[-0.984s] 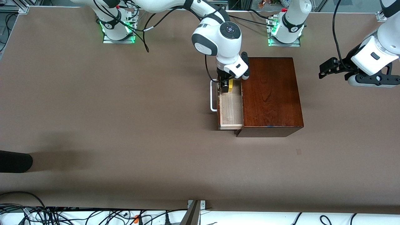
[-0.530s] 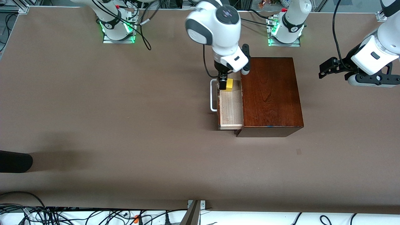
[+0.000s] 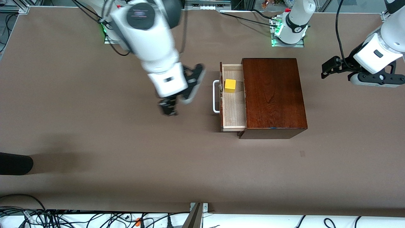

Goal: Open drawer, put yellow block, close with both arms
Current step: 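Withdraw the right gripper while the left gripper moves toward the drawer, then push the drawer into the wooden box with the left gripper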

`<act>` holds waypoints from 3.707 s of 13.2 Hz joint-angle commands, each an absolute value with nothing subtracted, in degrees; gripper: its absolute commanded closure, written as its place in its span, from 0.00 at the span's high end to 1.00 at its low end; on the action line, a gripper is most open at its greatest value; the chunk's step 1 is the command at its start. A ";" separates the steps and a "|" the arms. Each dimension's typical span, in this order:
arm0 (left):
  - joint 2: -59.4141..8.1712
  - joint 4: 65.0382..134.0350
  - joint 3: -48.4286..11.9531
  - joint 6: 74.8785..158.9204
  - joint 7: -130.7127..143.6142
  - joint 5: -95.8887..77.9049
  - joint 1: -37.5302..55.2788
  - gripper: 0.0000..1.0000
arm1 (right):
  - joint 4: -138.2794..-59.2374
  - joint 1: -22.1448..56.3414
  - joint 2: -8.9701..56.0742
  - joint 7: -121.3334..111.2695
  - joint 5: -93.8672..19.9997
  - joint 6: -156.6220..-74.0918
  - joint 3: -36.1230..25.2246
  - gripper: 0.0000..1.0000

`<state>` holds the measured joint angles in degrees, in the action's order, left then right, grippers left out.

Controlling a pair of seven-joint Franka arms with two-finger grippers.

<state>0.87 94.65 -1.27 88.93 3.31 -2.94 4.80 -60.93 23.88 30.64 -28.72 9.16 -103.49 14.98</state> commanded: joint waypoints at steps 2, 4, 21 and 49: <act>-3.60 86.24 -4.46 81.31 2.55 -2.37 5.79 1.00 | -62.49 15.67 26.03 -28.39 5.82 -98.71 15.21 1.00; -4.04 85.08 -8.16 80.07 1.85 -2.29 6.41 1.00 | -65.63 10.13 22.09 -28.13 -1.28 -96.07 12.41 1.00; -31.89 86.13 -23.47 121.18 -32.82 13.16 29.18 1.00 | -89.56 8.53 -0.61 -0.09 2.17 -85.34 -0.88 1.00; -30.50 94.84 -22.94 105.11 -43.42 14.94 19.34 1.00 | -86.48 8.26 1.49 -0.09 1.23 -87.01 -1.41 1.00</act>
<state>-32.23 94.67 -22.96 107.33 -41.59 13.36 19.79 -87.55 8.32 1.06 -0.42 2.08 -87.13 -1.20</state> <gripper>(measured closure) 0.000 0.000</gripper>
